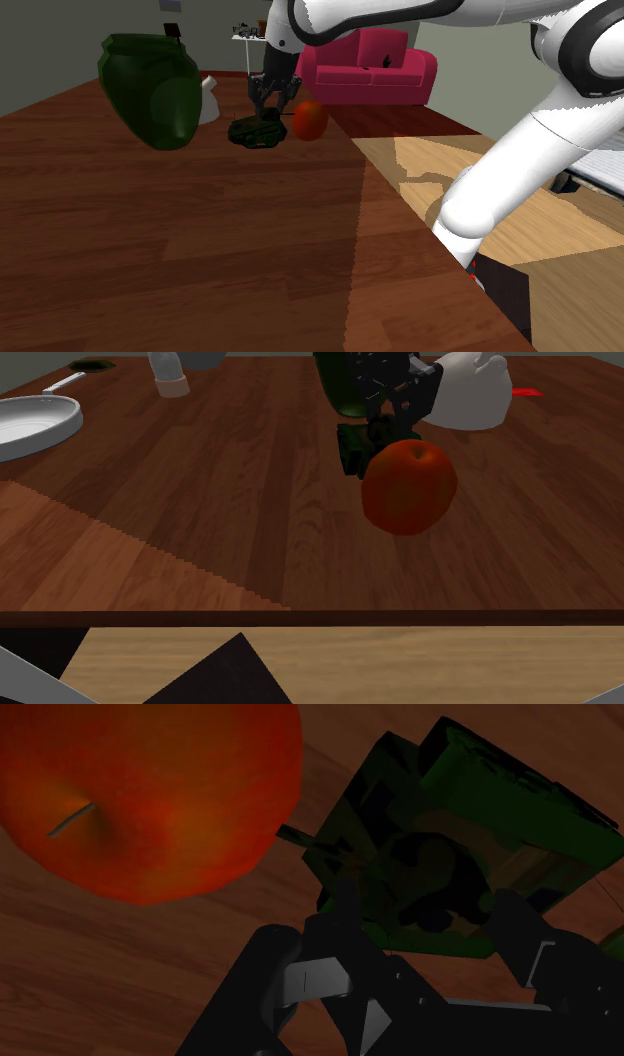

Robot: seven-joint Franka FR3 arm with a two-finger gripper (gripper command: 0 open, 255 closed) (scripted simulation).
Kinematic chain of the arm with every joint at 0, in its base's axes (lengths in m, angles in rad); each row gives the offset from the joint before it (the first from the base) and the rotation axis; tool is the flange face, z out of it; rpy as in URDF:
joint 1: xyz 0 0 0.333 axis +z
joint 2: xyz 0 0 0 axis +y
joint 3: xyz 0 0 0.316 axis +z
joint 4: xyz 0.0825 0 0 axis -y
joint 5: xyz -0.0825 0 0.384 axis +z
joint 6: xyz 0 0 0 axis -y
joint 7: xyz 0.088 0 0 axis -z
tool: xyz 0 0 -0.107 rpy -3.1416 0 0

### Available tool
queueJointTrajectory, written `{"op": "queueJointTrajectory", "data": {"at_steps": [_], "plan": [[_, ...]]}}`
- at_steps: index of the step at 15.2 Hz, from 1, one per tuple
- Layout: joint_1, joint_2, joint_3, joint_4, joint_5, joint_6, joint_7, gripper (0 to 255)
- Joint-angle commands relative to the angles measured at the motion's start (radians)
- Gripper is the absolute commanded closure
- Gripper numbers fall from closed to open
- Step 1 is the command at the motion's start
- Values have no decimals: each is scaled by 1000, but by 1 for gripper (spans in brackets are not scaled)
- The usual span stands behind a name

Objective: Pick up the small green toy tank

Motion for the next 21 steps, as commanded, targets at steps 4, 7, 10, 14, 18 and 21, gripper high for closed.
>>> {"op": "queueJointTrajectory", "data": {"at_steps": [4,7,10,14,18,21], "plan": [[0,0,0,-1,0,-1,-1,255],[-1,3,-2,42,-1,-41,-2,255],[-3,8,-4,86,-3,-81,-3,255],[-5,17,-5,149,-6,-134,-4,255],[-8,30,-5,215,-10,-188,-4,255],[-9,34,-5,235,-11,-204,-4,255]]}}
